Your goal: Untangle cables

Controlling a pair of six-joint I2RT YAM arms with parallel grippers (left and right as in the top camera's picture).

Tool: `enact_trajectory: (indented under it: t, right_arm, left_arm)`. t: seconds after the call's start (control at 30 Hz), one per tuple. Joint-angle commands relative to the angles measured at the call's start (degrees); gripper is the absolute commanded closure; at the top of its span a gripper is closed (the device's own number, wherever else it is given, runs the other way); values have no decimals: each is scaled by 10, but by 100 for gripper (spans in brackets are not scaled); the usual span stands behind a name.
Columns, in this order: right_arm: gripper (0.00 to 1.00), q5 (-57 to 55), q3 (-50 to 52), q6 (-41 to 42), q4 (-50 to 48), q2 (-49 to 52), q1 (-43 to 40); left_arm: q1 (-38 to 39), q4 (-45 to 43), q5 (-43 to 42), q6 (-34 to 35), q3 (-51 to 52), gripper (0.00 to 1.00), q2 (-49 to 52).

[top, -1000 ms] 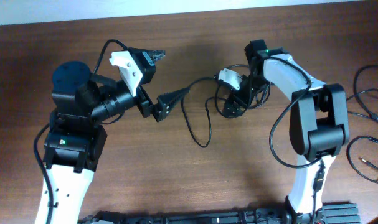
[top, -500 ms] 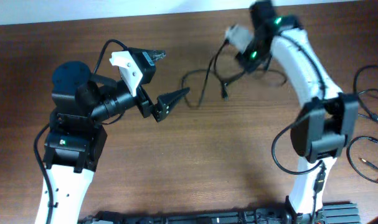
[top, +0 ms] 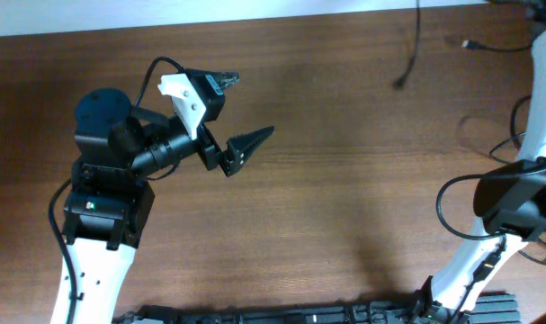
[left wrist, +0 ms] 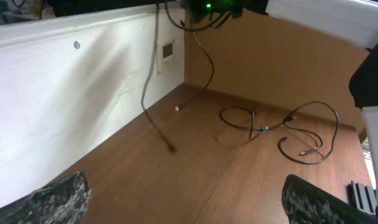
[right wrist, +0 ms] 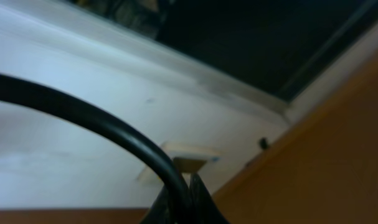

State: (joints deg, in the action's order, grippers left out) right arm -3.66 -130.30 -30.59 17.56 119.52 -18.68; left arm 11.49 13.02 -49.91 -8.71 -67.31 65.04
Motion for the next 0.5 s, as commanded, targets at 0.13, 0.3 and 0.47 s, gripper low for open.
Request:
enact_trajectory:
  t: [0.13,0.3,0.47]
  right_arm:
    - [96,-2,-10,-7,94,14,-23]
    - [77,0,-10,-6,264,85,-29]
    - [1,0,-10,-5,312,91,-28]
  left_arm:
    - [-1,-1,2,0,-6,1,-1]
    - [-1,-1,2,1,-6,1,-1]
    - [-1,-1,2,1,-6,1,-1]
